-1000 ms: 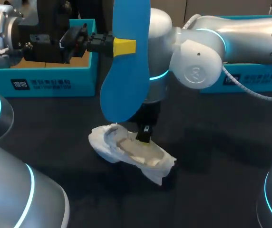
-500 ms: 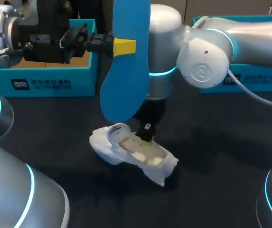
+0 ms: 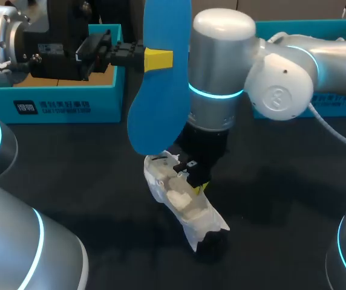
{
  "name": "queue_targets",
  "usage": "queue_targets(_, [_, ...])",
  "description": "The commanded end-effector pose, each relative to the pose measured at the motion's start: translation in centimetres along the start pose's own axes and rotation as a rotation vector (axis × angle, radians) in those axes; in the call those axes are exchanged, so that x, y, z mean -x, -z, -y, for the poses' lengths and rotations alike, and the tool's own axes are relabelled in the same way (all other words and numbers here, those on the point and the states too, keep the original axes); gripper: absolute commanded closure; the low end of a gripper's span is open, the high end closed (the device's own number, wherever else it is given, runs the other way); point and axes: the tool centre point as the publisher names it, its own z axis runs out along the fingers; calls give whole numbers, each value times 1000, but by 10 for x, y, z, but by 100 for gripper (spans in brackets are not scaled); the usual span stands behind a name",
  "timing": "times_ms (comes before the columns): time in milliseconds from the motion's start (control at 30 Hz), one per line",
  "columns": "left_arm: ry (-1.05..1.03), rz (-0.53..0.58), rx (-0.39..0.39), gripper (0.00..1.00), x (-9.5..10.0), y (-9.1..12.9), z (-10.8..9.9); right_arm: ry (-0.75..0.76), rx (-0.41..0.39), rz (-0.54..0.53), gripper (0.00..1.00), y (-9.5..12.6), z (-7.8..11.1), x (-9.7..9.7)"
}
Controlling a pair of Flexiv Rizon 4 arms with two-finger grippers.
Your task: Take the shoe out of the shoebox, open the shoe tongue, remove and reinsert the insole, then place the shoe into the shoebox
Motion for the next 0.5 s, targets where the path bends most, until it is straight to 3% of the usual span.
queue_targets(33, [0,1,-1,100,0,-2,-1,-352,8,-64,100,0,4,3])
queue_targets(200, [0,1,-1,100,0,-2,-1,-513,-2,-193,100,-13,5,7])
queue_targets(500, [0,1,-1,100,0,-2,-1,-560,33,-283,100,-22,9,12])
